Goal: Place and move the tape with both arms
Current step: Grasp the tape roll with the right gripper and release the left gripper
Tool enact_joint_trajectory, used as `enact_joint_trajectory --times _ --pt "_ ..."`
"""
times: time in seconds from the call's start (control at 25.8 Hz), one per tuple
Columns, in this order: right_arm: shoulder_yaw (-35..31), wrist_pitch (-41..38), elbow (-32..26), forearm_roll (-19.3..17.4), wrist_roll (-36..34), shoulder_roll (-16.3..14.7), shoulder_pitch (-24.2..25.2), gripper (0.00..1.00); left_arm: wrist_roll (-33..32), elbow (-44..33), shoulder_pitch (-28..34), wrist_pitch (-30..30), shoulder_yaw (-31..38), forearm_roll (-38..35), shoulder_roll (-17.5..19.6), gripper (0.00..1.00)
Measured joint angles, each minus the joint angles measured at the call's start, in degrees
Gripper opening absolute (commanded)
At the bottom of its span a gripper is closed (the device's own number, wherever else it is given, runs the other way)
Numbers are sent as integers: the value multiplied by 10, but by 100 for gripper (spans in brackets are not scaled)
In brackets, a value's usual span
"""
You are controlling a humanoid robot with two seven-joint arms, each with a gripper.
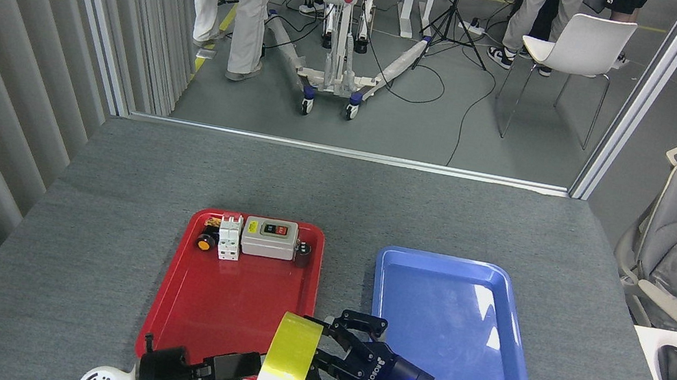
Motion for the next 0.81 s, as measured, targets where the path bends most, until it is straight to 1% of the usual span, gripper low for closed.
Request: enact_joint_trajectory --times 0.12,0.23,0.31,0.58,0.81 --pt "0 2 0 0 2 0 -1 20 -2 17 1 -28 2 -2 0 64" --pt "0 2 0 0 3 0 0 20 -3 24 1 -57 3 -2 0 68" --pt "0 2 0 0 3 -1 0 20 -3 26 1 -65 4 0 0 71" --pt "0 2 0 0 1 -1 1 20 -3 28 1 -71 10 3 0 71" --pt "-3 -7 -1 -4 -3 -7 6 20 15 38 1 -72 14 1 0 71"
